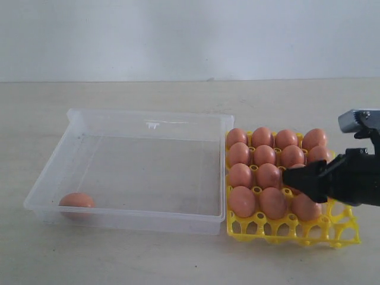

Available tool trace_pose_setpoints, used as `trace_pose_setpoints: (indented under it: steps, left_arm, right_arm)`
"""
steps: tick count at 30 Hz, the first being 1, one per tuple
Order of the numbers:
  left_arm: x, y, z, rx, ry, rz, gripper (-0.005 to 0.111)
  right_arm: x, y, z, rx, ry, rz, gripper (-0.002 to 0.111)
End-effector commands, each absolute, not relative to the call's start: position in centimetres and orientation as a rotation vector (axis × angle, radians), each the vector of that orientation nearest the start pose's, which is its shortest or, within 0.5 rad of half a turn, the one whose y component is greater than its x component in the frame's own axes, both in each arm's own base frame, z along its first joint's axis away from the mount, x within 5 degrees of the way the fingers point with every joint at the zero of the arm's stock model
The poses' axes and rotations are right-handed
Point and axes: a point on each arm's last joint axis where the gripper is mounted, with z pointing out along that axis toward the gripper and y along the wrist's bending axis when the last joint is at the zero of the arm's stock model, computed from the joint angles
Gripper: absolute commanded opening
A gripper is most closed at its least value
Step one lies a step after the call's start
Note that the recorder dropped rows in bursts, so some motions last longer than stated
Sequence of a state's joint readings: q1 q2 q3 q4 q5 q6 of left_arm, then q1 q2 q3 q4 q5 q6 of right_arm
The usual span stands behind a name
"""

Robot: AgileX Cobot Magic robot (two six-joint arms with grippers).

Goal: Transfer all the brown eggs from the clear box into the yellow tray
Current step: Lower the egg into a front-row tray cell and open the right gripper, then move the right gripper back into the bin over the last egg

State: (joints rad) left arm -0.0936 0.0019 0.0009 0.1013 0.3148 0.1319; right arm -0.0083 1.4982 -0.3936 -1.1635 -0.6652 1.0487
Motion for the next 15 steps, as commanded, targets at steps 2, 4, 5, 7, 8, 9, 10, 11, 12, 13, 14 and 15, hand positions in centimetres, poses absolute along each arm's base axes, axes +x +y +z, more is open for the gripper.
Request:
trace_pose_setpoints:
  steps: [2,4,5,7,8,9,10,11,12,13,14,15]
  left_arm:
    - [5.4,-0.2,18.6,0.26,1.772,0.118,-0.004]
    - [5.4,-0.2,18.6,0.26,1.772,0.118,-0.004]
    - [5.4,-0.2,18.6,0.26,1.772,0.118,-0.004]
    - [5.4,-0.2,18.6,0.26,1.772,0.118,-0.004]
    - [5.4,-0.2,18.6,0.26,1.772,0.118,-0.004]
    - [5.4,-0.2,18.6,0.26,1.772,0.118,-0.004]
    - [5.4,-0.2,18.6,0.26,1.772,0.118,-0.004]
    - [5.4,-0.2,18.6,0.26,1.772,0.118,-0.004]
    - [5.4,-0.2,18.6,0.26,1.772,0.118,-0.004]
    - [5.4,-0.2,18.6,0.26,1.772,0.118,-0.004]
    - [5.4,-0.2,18.6,0.26,1.772,0.118,-0.004]
    - [5.4,-0.2,18.6,0.26,1.772,0.118,-0.004]
  right_arm:
    - [24.0,6.9,24.9,-0.367,1.693,0.944,0.046]
    - [24.5,9.6,29.5,-0.488,1.506,1.016,0.013]
    - [24.7,10.6,30.6,-0.533,1.478,1.016,0.003]
    - [25.3,13.7,32.4,-0.637,1.463,0.96,0.0]
    - [25.6,15.5,33.0,-0.69,1.474,0.899,0.0]
    - [26.0,16.9,33.4,-0.731,1.488,0.818,0.0]
    - [26.3,18.8,33.6,-0.797,1.494,0.731,0.0]
    - [26.5,22.4,33.3,-0.939,1.5,0.542,0.0]
    - [26.8,24.1,32.9,-0.995,1.526,0.42,0.0]
    - [28.0,26.8,31.0,-1.052,1.62,0.168,0.0]
    - [28.7,27.9,30.0,-1.073,1.67,0.01,0.0]
    - [30.0,29.3,28.0,-1.074,1.808,-0.235,0.0]
